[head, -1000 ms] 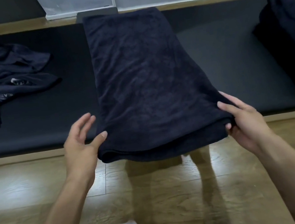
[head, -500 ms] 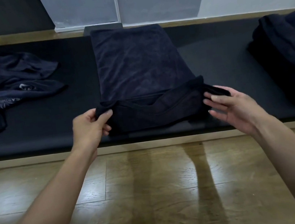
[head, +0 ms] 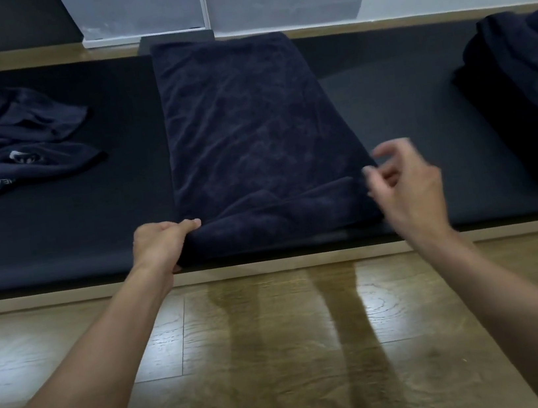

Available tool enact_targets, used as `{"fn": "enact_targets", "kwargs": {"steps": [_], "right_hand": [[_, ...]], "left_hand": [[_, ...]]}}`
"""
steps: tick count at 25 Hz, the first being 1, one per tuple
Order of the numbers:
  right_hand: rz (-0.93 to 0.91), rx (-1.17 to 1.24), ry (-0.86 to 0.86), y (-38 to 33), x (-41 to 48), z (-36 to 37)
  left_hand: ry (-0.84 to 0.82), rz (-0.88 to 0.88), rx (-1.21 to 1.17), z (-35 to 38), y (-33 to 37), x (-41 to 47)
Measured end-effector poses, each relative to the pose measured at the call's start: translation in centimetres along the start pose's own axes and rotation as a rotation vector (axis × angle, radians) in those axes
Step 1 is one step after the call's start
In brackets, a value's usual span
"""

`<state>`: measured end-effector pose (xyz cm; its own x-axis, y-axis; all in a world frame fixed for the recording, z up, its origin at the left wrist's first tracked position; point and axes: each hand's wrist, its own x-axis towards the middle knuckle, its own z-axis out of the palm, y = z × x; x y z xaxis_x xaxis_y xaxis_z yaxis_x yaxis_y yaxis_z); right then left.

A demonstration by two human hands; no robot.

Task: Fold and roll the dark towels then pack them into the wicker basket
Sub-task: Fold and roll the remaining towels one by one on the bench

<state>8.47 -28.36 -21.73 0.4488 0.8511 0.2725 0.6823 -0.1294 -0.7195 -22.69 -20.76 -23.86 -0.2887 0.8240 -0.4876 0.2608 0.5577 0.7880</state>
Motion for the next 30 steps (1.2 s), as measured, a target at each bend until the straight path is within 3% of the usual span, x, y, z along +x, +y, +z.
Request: {"fn": "enact_targets", "kwargs": {"steps": [2,3,5,6,7,9,10,12,14,18,22,23,26,27,30], "right_hand": [[-0.466,-0.208,-0.244,-0.4,-2.0,1.6],[-0.582,-0.354,-0.381,-0.1,-2.4,2.4],[-0.651,-0.537,-0.469,0.8,-2.3,3.6],[-0.653,-0.568,-0.465,1.0,-2.0,3.8],[-0.651,-0.577,-0.456,0.8,-1.7,3.8],[-0.617,-0.593,-0.477,0.1,-1.1,3.9],[-0.588,-0.617,-0.503,-0.6,-0.9,3.9],[-0.551,-0.674,-0.568,-1.8,-0.3,4.1],[-0.506,-0.680,-0.637,-2.9,0.7,4.0],[-0.323,-0.506,-0.839,-4.4,1.8,3.6],[-0.081,-0.244,-0.962,-4.6,3.6,3.8],[-0.135,-0.279,-0.914,-4.5,4.0,4.0],[-0.654,-0.567,-0.485,-3.6,2.9,4.3],[-0.751,-0.638,-0.442,-2.9,1.7,4.4],[-0.764,-0.797,-0.436,-0.6,-0.9,5.4]], "left_hand": [[0.010,-0.034,-0.013,0.0,0.0,0.4],[-0.005,-0.066,-0.044,0.0,0.0,0.7],[-0.035,-0.123,-0.134,-0.4,0.2,0.8],[0.019,-0.046,-0.084,-0.6,0.2,0.6],[0.141,0.146,0.081,-0.7,0.1,0.0],[0.273,0.784,0.310,0.0,-0.8,-2.6],[0.188,1.026,0.361,0.8,-1.4,-4.1],[0.028,1.220,0.676,2.5,-3.3,-5.3],[0.024,1.219,0.995,3.2,-4.5,-4.4],[0.082,1.100,1.115,2.2,-1.5,-3.0],[-0.173,0.869,1.184,2.1,2.6,-1.5],[-0.243,0.803,1.195,2.3,3.3,-0.9],[-0.393,0.543,1.175,3.1,5.4,0.8],[-0.434,0.476,1.173,3.3,5.7,1.2],[-0.417,0.477,1.190,3.6,6.2,1.6]]}}
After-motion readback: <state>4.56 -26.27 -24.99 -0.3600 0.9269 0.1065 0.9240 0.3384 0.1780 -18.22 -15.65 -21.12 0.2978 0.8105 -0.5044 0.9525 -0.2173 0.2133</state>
